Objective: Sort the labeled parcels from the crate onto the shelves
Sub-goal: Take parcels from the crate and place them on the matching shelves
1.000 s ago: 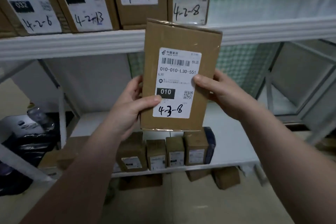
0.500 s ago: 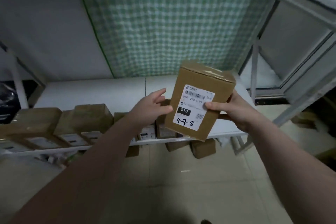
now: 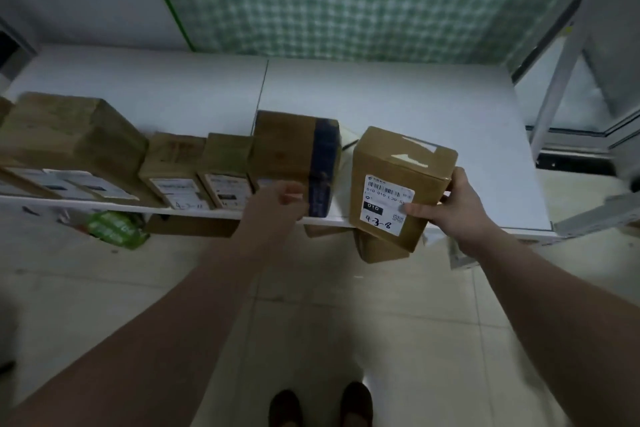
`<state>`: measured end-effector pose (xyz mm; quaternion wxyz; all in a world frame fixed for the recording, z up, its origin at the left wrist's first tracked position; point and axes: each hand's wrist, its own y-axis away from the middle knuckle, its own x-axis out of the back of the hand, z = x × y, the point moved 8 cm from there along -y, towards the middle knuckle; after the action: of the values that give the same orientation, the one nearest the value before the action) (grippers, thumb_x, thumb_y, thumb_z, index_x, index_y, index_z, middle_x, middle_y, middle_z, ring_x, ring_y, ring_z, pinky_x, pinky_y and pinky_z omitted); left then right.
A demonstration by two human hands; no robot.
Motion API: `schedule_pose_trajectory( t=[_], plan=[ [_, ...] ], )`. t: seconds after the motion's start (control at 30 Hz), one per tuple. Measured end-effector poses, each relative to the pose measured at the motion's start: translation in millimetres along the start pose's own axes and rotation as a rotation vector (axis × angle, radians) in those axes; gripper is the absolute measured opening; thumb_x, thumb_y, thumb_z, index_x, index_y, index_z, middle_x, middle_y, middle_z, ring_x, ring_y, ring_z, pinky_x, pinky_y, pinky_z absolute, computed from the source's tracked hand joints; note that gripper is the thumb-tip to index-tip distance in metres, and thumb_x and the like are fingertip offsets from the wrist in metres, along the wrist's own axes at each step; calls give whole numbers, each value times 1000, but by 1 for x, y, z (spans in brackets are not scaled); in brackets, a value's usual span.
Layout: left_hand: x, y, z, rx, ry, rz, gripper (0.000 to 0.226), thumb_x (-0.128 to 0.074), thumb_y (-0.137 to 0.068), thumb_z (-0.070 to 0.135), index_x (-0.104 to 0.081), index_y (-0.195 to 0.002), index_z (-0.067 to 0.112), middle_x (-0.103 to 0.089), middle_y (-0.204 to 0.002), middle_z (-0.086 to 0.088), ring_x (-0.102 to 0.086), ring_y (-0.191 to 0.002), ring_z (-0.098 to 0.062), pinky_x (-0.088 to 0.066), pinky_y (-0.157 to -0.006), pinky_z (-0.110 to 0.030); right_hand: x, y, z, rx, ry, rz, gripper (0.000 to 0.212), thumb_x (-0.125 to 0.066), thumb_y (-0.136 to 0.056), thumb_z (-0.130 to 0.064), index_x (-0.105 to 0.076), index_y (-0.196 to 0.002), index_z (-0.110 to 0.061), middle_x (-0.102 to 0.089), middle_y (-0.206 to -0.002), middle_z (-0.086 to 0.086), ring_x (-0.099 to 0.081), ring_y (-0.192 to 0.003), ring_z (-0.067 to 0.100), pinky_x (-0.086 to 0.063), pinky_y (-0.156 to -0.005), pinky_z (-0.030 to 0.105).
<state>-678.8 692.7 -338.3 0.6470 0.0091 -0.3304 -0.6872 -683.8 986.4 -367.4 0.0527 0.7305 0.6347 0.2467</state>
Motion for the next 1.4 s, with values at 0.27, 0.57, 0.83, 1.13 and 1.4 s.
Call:
schedule_pose_trajectory(
  t=[0.27, 0.57, 0.83, 1.13, 1.4],
  plan=[
    [-69, -52, -73, 8, -149, -68, 19, -57, -91, 18, -63, -108, 23, -63, -111, -6, -59, -86, -16, -43, -65, -19, -39, -70, 45, 64, -31, -162, 98, -85, -43, -16, -43, -132, -17, -58, -126, 19, -58, -117, 36, -53, -93, 54],
    [-117, -79, -93, -88, -415, -171, 39, -54, -94, 15, -53, -132, 16, -53, -135, -7, -51, -123, -22, -40, -98, -27, -59, -84, 105, 5, 112, -160, 98, -79, -39, -18, -50, -133, -23, -68, -117, -1, -64, -111, 22, -56, -91, 43],
    [-126, -96, -97, -220, -582, -178, 49, -53, -94, 17, -41, -142, 21, -42, -145, -3, -41, -132, -21, -33, -106, -30, -60, -83, 115, -25, 142, 12, 72, -72, -55, -3, -59, -125, -16, -69, -110, -1, -65, -102, 20, -55, -82, 32],
    [-138, -104, -99, -236, -598, -215, 53, -44, -95, 7, -35, -146, 20, -39, -145, -6, -40, -130, -24, -35, -102, -30, -54, -98, 120, -70, 271, 106, 59, -67, -68, 9, -60, -123, -14, -66, -111, 4, -61, -106, 29, -54, -94, 43],
    [-135, -111, -94, -225, -594, -217, 43, -45, -91, 2, -46, -132, 15, -47, -129, -6, -41, -104, -16, -34, -84, -27, -61, -105, 114, -71, 299, 112, 55, -67, -73, 7, -58, -124, -12, -63, -108, 3, -60, -107, 28, -53, -95, 41]
  ],
)
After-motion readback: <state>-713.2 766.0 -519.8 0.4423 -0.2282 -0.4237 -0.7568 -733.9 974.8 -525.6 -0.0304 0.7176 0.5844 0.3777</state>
